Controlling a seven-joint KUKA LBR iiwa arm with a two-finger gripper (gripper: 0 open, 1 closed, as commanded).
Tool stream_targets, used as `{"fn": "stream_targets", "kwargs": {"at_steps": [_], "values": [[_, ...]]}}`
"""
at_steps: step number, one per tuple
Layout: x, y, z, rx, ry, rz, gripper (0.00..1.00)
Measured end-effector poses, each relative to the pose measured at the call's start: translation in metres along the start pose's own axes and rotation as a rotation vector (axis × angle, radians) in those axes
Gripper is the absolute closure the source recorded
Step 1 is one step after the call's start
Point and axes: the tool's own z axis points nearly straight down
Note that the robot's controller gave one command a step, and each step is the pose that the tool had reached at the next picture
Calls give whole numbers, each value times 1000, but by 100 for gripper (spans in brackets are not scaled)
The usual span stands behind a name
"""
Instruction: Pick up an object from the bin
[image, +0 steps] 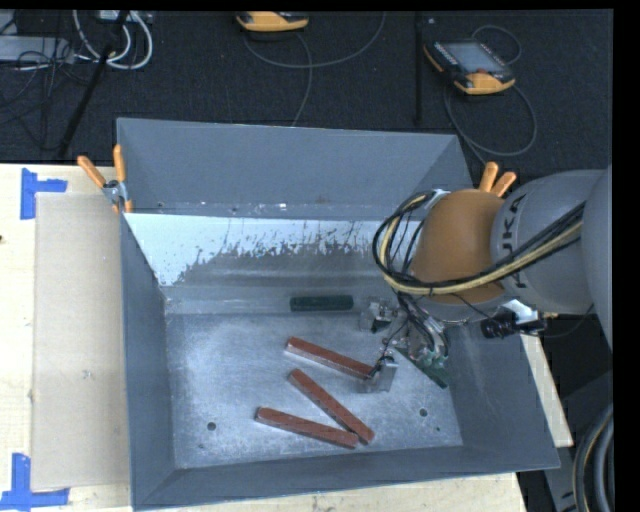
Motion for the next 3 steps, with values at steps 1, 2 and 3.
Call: {"fn": "stream_targets", "kwargs": {"at_steps": [1,2,3], "values": [[1,3,0,-2,2,-4,100],[-2,-1,-121,-2,-4,-417,100],[-18,14,-177,-3,-4,-777,100]]}}
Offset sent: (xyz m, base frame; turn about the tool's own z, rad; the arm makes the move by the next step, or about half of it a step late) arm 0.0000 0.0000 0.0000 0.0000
